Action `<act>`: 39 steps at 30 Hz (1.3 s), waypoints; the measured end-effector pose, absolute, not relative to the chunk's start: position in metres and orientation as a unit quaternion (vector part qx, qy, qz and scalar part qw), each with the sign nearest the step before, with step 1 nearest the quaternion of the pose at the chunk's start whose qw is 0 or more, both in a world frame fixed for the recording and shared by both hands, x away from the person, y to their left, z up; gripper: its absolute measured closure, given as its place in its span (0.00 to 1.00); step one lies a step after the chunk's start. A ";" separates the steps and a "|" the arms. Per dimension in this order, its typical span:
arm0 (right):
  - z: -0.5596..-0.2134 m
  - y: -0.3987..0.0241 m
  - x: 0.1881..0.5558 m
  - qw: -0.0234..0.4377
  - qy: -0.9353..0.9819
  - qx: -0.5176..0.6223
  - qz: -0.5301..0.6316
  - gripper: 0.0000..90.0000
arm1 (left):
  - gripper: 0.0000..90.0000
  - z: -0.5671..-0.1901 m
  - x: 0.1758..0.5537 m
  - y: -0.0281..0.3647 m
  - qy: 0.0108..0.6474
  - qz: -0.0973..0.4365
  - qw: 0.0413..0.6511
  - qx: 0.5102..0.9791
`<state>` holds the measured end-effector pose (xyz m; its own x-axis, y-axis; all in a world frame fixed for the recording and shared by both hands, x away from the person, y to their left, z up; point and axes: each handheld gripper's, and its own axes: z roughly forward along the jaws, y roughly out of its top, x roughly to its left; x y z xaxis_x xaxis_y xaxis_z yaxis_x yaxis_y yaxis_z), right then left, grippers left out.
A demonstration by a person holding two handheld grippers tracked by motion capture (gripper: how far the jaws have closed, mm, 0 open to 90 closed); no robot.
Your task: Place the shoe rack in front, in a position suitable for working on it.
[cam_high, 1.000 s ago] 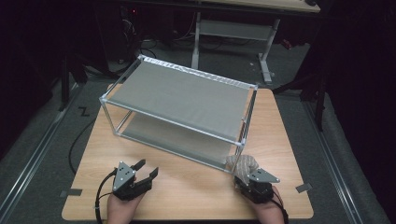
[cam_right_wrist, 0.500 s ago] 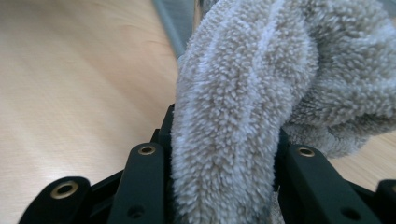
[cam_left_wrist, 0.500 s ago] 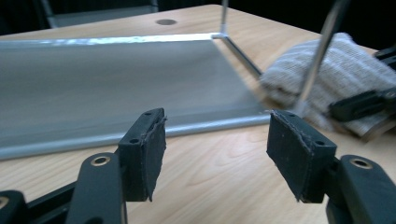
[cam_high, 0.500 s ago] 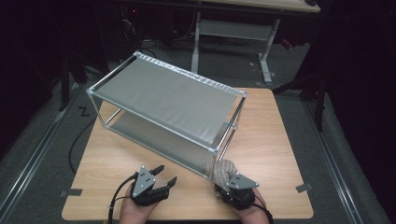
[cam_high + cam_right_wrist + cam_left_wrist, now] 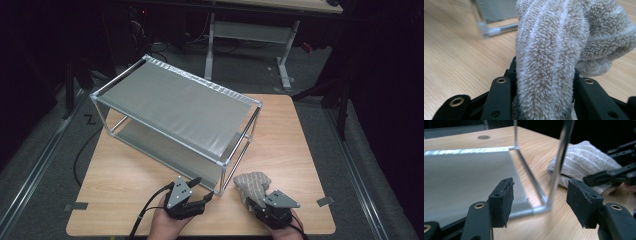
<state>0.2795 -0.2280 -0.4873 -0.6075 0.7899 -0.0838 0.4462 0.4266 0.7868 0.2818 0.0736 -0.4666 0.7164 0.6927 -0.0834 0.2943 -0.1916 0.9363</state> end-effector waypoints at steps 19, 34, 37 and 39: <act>-0.485 -0.238 0.290 0.229 0.801 0.397 0.386 0.70 | 0.89 -0.454 0.301 0.037 0.306 0.184 0.552 0.754; -0.467 -0.184 0.323 0.210 0.814 0.359 0.406 0.72 | 0.89 -0.454 0.259 0.071 0.272 0.170 0.556 0.767; -0.472 -0.164 0.348 0.206 0.823 0.362 0.386 0.72 | 0.89 -0.455 0.251 0.077 0.266 0.168 0.558 0.768; -0.480 -0.158 0.359 0.197 0.833 0.365 0.365 0.73 | 0.89 -0.455 0.248 0.080 0.262 0.167 0.558 0.770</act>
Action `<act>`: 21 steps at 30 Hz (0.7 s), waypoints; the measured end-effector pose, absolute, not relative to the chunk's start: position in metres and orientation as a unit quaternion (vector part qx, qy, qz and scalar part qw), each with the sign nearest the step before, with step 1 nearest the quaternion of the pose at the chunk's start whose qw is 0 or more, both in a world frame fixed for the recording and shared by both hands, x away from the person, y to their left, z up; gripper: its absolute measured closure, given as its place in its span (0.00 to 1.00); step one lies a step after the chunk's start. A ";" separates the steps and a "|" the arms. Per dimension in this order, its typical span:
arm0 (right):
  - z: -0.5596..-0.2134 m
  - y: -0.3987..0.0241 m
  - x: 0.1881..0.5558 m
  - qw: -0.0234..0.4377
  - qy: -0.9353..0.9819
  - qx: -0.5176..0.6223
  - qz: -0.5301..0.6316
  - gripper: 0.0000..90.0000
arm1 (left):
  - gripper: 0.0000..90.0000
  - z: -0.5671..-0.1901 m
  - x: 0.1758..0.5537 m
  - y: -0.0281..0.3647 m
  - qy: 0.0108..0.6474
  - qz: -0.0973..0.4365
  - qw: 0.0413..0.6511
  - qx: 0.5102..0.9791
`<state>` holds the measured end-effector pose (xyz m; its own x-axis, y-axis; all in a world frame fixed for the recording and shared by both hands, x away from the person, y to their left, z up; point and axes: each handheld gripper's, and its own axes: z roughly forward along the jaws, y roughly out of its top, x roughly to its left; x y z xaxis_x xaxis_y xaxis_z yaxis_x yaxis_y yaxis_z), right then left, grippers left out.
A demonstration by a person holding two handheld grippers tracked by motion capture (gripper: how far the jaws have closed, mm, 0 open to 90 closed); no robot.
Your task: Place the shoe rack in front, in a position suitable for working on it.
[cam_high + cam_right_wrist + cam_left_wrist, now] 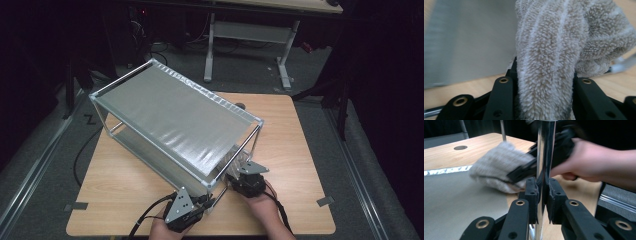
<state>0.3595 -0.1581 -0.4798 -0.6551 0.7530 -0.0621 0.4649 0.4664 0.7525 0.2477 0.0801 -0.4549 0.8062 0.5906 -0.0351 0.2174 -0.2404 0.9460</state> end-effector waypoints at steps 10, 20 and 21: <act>-0.491 -0.159 0.362 0.181 0.847 0.360 0.346 0.75 | 0.89 -0.454 0.240 0.089 0.243 0.172 0.554 0.778; -0.492 -0.167 0.360 0.185 0.840 0.370 0.351 0.75 | 0.89 -0.456 0.247 0.096 0.259 0.184 0.554 0.770; -0.492 -0.168 0.360 0.186 0.840 0.369 0.352 0.75 | 0.89 -0.456 0.247 0.096 0.259 0.186 0.554 0.769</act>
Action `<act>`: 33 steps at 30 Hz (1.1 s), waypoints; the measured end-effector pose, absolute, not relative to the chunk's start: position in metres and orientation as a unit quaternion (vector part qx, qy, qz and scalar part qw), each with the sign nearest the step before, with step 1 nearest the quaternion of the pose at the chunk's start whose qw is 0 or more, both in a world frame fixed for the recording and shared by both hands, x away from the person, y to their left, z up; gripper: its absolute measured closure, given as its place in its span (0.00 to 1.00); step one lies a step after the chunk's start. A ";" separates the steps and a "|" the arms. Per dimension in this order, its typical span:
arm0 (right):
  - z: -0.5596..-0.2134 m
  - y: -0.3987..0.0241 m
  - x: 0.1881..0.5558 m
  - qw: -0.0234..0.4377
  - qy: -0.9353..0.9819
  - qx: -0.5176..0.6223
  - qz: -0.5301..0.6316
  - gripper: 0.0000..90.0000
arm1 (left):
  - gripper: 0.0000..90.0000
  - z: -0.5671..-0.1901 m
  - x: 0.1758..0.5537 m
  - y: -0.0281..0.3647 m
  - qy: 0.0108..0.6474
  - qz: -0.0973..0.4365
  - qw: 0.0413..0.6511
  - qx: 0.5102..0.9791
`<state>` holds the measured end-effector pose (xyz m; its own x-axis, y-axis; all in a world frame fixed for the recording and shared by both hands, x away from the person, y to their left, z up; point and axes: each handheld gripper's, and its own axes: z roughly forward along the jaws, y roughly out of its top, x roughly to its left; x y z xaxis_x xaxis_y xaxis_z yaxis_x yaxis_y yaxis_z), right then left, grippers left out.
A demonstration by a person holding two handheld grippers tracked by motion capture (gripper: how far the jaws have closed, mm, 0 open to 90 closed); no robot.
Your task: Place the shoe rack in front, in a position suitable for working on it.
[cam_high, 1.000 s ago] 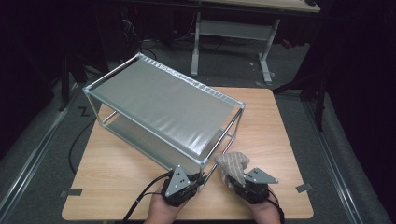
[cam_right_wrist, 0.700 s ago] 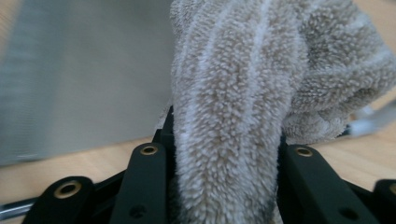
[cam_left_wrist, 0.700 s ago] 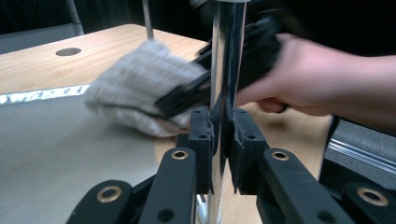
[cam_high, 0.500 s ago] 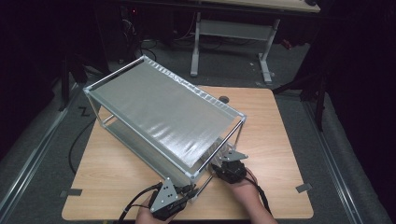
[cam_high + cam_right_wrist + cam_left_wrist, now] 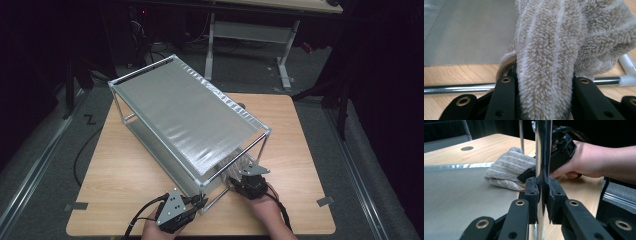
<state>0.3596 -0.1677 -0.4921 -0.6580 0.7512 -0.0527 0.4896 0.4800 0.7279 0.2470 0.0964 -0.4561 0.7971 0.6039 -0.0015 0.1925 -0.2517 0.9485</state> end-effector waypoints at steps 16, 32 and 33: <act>-0.484 -0.196 0.332 0.203 0.807 0.373 0.411 0.73 | 0.89 -0.461 0.263 0.092 0.279 0.198 0.565 0.751; -0.495 -0.124 0.285 0.154 0.870 0.261 0.389 0.72 | 0.89 -0.463 0.261 0.099 0.284 0.194 0.574 0.743; -0.497 -0.122 0.285 0.152 0.872 0.260 0.387 0.72 | 0.89 -0.463 0.260 0.100 0.285 0.194 0.575 0.742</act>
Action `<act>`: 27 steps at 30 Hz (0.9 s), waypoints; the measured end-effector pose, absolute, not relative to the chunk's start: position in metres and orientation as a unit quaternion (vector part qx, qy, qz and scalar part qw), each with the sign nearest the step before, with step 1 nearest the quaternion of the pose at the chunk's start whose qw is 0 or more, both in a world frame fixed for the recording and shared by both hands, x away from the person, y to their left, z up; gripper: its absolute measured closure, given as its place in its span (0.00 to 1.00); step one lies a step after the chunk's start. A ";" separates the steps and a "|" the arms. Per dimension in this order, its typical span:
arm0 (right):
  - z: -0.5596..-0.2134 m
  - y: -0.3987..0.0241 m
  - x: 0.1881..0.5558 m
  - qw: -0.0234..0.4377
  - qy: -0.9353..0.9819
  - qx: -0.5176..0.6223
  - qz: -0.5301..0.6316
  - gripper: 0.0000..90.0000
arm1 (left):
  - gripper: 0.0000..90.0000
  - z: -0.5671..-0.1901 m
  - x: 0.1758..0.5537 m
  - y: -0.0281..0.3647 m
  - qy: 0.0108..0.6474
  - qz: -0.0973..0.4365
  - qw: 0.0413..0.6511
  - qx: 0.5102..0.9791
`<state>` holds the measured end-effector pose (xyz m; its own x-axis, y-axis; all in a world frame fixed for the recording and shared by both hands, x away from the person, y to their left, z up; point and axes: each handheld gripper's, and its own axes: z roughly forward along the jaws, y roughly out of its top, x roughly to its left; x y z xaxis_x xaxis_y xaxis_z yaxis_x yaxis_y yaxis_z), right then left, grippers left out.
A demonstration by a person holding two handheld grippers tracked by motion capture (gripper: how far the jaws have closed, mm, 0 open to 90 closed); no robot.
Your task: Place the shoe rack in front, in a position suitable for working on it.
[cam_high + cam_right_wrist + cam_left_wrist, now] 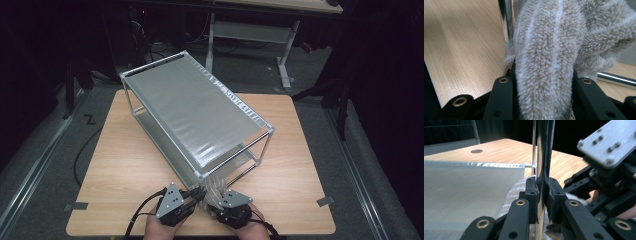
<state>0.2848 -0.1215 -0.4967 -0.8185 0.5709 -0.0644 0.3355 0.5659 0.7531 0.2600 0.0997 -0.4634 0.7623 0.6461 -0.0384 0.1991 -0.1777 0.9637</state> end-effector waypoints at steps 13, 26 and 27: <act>-0.499 -0.118 0.287 0.157 0.873 0.265 0.378 0.73 | 0.89 -0.465 0.256 0.105 0.285 0.197 0.578 0.739; -0.499 -0.152 0.312 0.199 0.850 0.332 0.357 0.72 | 0.89 -0.465 0.256 0.106 0.284 0.197 0.579 0.738; -0.499 -0.164 0.320 0.206 0.843 0.349 0.353 0.72 | 0.89 -0.465 0.256 0.106 0.283 0.196 0.580 0.739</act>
<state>0.3204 -0.1642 -0.4987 -0.6710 0.7345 -0.1015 0.4428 0.5068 0.7397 0.2562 0.1065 -0.4654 0.7630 0.6453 -0.0380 0.1904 -0.1682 0.9672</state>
